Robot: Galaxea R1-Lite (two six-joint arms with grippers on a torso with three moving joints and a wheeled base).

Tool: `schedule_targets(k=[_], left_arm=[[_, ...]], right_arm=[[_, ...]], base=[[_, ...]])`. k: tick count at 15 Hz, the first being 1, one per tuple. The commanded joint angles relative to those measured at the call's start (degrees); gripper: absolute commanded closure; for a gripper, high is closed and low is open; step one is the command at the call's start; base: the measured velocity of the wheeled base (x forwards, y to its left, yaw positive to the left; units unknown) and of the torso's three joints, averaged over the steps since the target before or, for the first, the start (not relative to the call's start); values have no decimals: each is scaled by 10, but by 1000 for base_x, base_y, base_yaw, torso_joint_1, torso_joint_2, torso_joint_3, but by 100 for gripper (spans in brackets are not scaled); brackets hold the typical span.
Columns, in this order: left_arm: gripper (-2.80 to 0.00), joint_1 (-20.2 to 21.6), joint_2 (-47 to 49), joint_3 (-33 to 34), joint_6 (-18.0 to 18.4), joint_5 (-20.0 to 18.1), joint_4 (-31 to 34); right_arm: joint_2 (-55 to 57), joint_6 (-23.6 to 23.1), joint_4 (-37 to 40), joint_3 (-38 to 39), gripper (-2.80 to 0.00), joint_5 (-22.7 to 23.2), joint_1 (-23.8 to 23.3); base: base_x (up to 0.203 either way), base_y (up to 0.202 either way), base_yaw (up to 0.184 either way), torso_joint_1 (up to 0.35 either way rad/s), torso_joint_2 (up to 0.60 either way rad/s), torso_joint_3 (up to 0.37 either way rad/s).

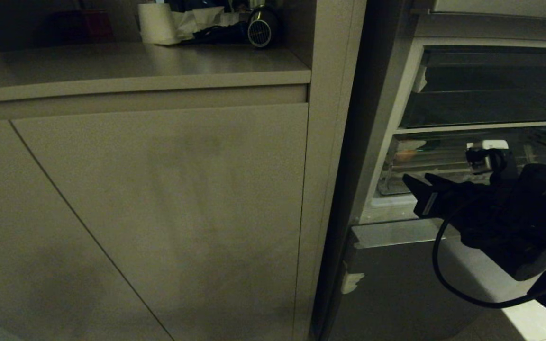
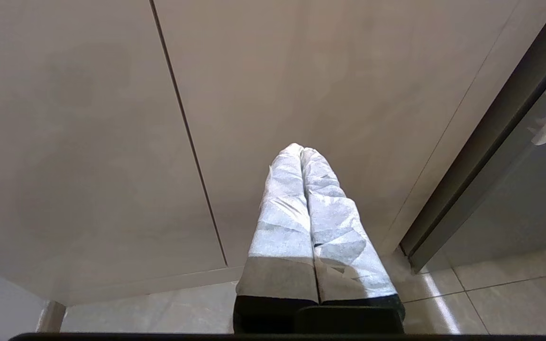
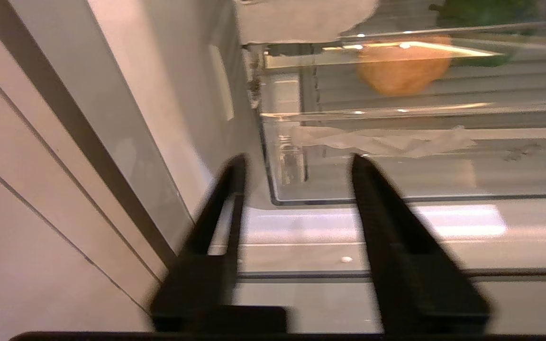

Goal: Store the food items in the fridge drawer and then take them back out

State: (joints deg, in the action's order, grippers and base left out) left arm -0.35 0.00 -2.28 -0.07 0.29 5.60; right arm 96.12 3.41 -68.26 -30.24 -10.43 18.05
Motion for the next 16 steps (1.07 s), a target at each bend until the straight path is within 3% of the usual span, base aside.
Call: schedule_targets(k=[1,12,16], left_arm=[[0,0,0,0,0,1,0],[0,0,0,0,0,1,0],[0,0,0,0,0,1,0]], right_arm=[[-5,0,-6,3,-280,0,1],[39,-6,-4,-59,-280,-1,7],[55,-6,-4,-78,-280,-30,7]], base=[[0,0,0,0,0,0],[0,0,0,0,0,0],[0,0,0,0,0,0]])
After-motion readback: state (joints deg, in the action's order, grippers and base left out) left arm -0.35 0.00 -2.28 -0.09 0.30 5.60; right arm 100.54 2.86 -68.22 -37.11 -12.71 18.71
